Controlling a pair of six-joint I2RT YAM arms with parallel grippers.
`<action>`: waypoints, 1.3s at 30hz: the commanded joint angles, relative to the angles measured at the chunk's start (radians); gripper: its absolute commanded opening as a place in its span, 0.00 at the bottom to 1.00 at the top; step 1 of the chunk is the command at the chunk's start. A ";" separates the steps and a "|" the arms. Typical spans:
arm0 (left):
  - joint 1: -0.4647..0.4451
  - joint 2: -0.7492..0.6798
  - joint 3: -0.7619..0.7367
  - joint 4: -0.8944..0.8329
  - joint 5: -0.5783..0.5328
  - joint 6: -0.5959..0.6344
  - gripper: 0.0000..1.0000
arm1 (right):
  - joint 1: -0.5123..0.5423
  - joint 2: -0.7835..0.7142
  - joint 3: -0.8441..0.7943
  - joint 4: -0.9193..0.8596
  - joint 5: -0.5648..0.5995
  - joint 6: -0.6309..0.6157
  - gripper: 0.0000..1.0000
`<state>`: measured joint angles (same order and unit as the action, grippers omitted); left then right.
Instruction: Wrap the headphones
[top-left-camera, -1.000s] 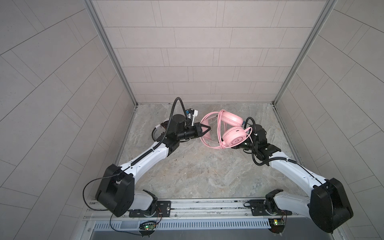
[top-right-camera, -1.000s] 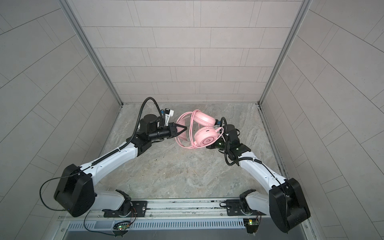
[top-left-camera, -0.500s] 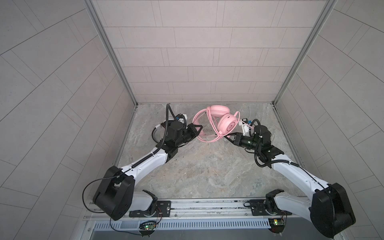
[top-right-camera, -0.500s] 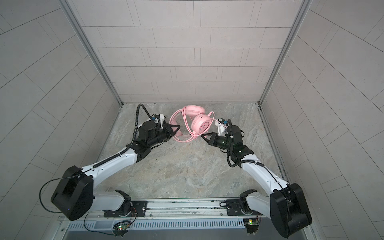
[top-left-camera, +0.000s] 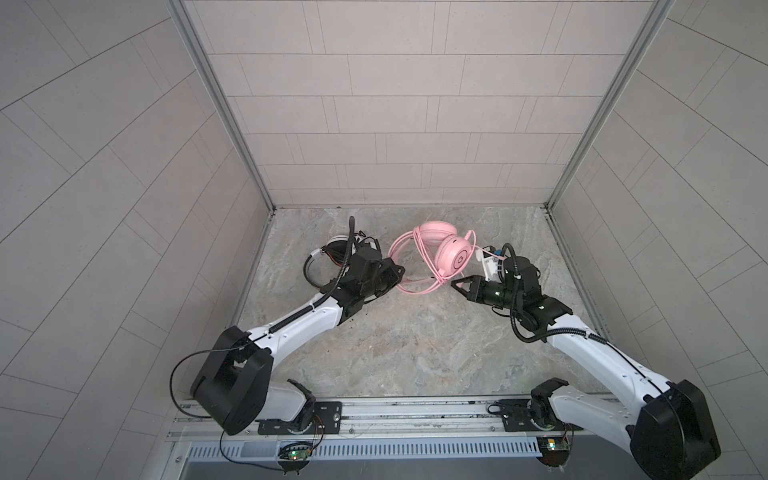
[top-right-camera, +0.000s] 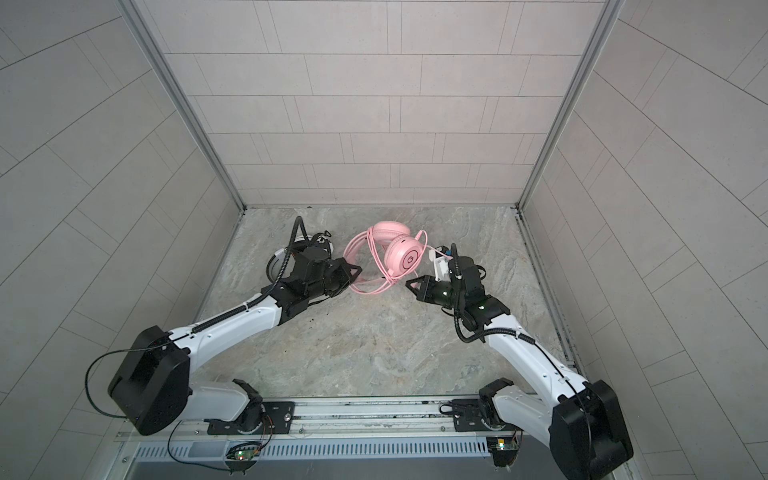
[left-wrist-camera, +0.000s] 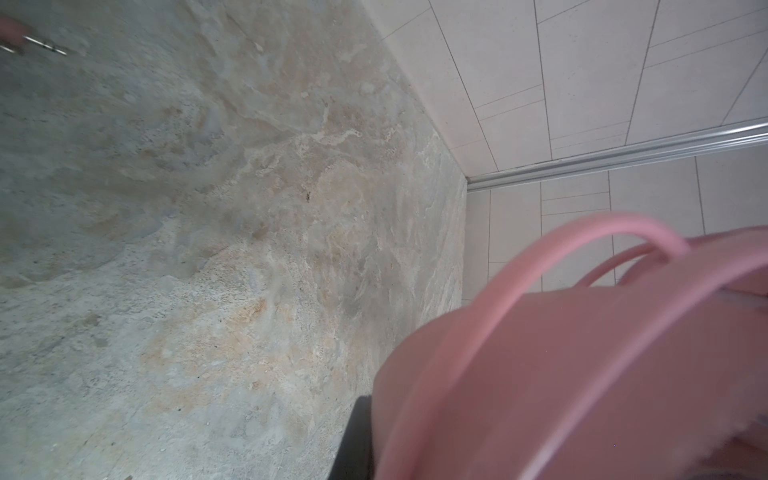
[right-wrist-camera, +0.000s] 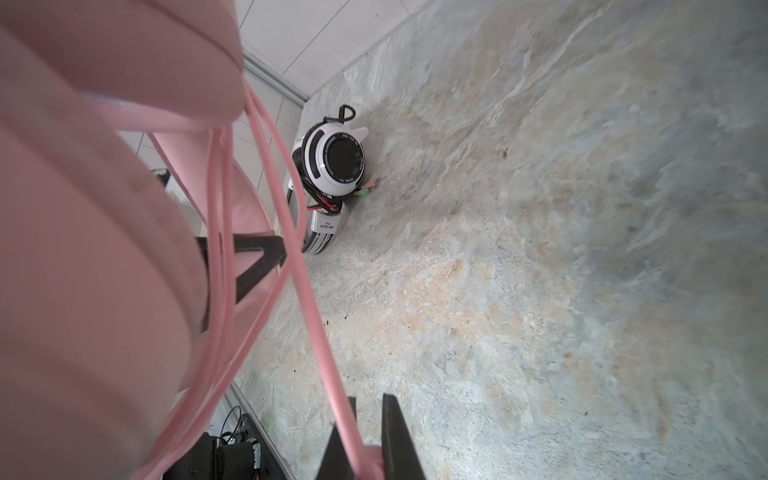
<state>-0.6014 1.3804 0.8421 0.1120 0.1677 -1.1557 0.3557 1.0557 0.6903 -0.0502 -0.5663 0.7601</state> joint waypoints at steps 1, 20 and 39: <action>-0.019 0.019 0.057 0.034 -0.186 -0.085 0.00 | 0.026 -0.001 0.061 -0.020 0.035 -0.021 0.00; -0.031 -0.011 0.062 -0.046 -0.262 -0.065 0.00 | 0.106 0.051 0.215 -0.359 0.300 -0.293 0.00; -0.141 0.332 0.293 -0.152 -0.225 0.036 0.00 | 0.048 0.157 0.165 -0.324 0.245 -0.371 0.00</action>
<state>-0.7086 1.7058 1.0554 -0.0338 -0.0105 -1.1866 0.4244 1.2015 0.8589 -0.3523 -0.3241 0.4591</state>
